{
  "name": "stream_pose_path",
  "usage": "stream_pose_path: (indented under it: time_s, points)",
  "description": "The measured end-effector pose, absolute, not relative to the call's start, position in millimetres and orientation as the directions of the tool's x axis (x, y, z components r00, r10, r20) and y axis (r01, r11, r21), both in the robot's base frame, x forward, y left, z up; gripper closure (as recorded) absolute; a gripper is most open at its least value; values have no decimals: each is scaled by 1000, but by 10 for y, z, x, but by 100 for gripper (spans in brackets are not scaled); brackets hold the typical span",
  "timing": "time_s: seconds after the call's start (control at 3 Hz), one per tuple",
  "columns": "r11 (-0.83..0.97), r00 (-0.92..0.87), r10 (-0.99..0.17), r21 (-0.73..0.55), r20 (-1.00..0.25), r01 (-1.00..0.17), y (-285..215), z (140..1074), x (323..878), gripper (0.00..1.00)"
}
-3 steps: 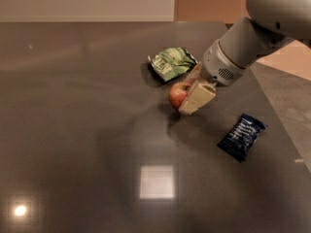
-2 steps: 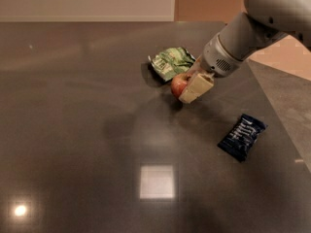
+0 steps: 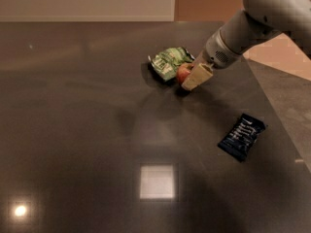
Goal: Move apple near green jalapeno chip bag
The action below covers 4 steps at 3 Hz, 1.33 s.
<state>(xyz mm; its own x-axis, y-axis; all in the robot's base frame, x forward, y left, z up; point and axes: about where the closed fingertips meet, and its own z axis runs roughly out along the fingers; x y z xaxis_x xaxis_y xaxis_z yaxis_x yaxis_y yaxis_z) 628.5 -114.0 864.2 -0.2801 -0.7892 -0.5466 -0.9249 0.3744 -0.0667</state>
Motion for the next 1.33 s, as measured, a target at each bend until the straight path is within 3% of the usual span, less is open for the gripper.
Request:
stream_pose_path:
  time_s: [0.33, 1.33]
  points:
    - [411, -312, -781, -69, -541, -909, -1230, 8581, 6457, 82]
    - [422, -327, -779, -62, -534, -904, -1285, 8495, 6534, 12]
